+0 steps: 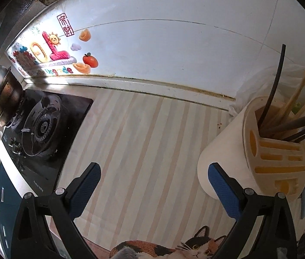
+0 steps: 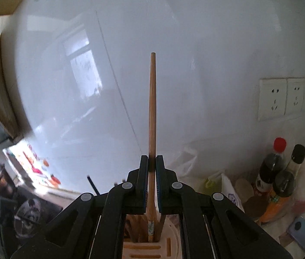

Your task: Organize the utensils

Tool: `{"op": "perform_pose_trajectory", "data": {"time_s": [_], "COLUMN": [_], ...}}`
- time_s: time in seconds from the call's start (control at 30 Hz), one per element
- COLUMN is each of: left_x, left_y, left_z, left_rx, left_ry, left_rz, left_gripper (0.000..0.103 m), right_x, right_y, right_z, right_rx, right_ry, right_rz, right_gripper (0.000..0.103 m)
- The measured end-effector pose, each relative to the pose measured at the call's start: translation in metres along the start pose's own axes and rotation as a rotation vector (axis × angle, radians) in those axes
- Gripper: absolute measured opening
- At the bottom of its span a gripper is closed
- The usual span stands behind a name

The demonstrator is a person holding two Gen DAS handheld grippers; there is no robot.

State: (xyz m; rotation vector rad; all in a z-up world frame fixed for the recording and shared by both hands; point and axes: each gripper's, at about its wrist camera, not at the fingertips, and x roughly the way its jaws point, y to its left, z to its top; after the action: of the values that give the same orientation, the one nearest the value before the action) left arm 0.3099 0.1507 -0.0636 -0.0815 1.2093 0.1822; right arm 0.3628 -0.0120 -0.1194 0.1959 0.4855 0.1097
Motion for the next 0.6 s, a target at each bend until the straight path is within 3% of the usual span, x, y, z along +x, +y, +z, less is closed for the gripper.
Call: {"op": "perform_pose_trajectory", "data": {"time_s": [0.1, 0.17, 0.2, 0.23, 0.37, 0.5, 0.6], "left_x": [-0.009, -0.019, -0.027, -0.033, -0.057, -0.080, -0.090], "left_y": [0.002, 0.004, 0.004, 0.004, 0.003, -0.005, -0.011], "left_z": [-0.002, -0.004, -0.006, -0.008, -0.019, -0.033, -0.042], "left_rx": [-0.011, -0.014, -0.014, -0.013, -0.006, 0.000, 0.007], "left_ry": [-0.025, -0.056, -0.079, -0.094, -0.150, -0.194, -0.215], "left_rz": [-0.007, -0.006, -0.007, -0.006, 0.004, 0.010, 0.012], "left_gripper": [0.102, 0.102, 0.102, 0.102, 0.102, 0.103, 0.103], "right_x": [0.009, 0.002, -0.006, -0.012, -0.044, -0.057, -0.064], "right_y": [-0.002, -0.008, -0.012, -0.015, -0.020, -0.020, -0.021], "right_z": [-0.005, -0.005, -0.004, -0.005, -0.013, -0.032, -0.046], "right_rx": [-0.002, 0.015, 0.025, 0.028, -0.042, -0.142, -0.174], "right_ry": [0.086, 0.122, 0.123, 0.114, 0.128, 0.207, 0.253], "right_rz": [0.025, 0.045, 0.055, 0.057, -0.036, -0.148, -0.161], "right_gripper": [0.011, 0.039, 0.061, 0.070, 0.077, 0.099, 0.100]}}
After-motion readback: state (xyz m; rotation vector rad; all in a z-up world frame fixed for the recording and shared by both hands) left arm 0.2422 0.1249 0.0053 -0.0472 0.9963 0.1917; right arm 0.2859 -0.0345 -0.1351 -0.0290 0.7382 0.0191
